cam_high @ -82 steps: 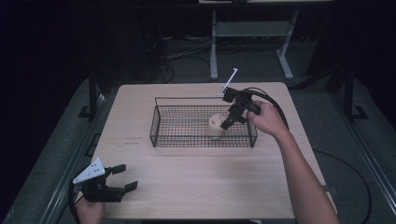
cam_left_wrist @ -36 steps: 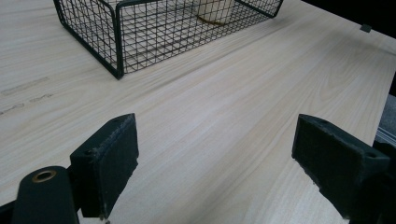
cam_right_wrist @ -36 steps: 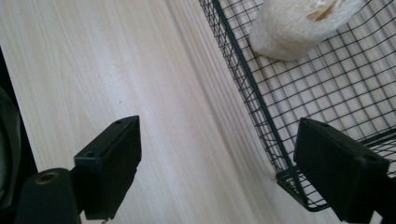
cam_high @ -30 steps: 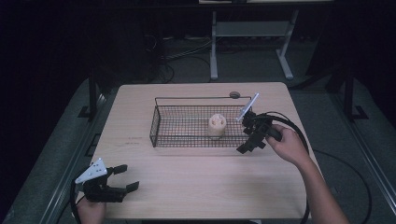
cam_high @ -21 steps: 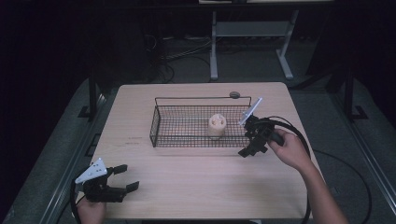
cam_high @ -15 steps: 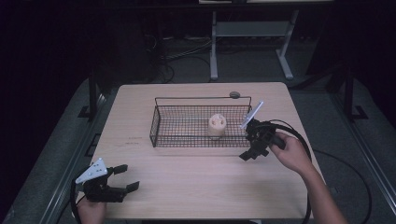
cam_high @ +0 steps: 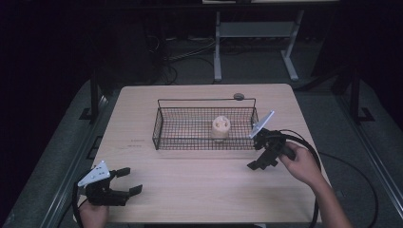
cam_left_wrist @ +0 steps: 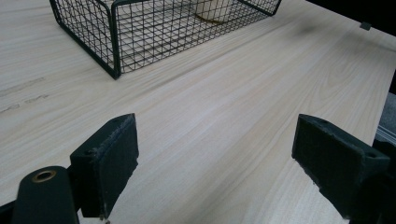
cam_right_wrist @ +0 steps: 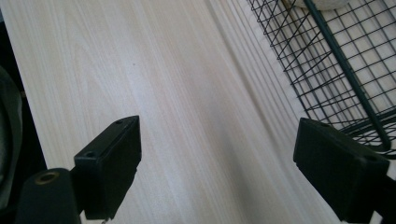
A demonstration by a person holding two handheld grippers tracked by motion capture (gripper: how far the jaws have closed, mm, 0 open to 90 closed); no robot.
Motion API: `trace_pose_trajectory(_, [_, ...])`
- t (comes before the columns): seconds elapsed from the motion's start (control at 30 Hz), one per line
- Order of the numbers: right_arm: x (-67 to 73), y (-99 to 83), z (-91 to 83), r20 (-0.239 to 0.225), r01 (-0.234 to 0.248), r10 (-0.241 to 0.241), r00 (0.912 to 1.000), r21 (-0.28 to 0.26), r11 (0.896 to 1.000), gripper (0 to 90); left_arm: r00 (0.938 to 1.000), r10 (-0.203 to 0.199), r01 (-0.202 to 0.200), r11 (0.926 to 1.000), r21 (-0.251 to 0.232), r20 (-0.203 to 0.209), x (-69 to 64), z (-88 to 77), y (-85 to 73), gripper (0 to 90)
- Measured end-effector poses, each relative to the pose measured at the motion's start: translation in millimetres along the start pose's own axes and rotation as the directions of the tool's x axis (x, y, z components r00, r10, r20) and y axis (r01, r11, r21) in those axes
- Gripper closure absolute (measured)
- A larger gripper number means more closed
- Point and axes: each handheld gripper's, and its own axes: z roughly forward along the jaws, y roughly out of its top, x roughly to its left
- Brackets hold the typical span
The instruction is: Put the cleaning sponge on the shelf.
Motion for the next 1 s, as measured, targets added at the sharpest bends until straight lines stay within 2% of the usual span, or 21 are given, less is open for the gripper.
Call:
trace_pose_trajectory(0.47, [8.3, -23.3, 9.9, -0.003, -0.011, 0.011, 0.9999, -0.005, 1.0, 15.0, 1.0, -0.001, 0.001, 1.0, 0.003, 0.002, -0.5, 0.7, 0.2, 13.4])
trace_pose_trajectory(0.63, [13.5, -31.6, 10.6, 0.0, -0.017, 0.017, 0.9999, -0.027, 0.999, 15.0, 1.0, 0.0, 0.0, 1.0, 0.003, 0.002, -0.8, 1.1, 0.3, 13.4])
trace_pose_trajectory(0.87, [25.1, -43.9, 13.1, -0.004, 0.003, -0.003, 1.0, -0.054, 0.999, 14.8, 1.0, 0.002, -0.002, 1.0, 0.003, 0.004, -1.5, 2.8, 0.7, 13.4])
trace_pose_trajectory(1.0, [31.1, -51.3, 16.9, -0.003, -0.031, 0.03, 0.9995, -0.071, 0.997, 14.6, 1.0, 0.003, -0.003, 0.9999, 0.01, 0.004, -0.9, 3.0, 1.0, 13.4])
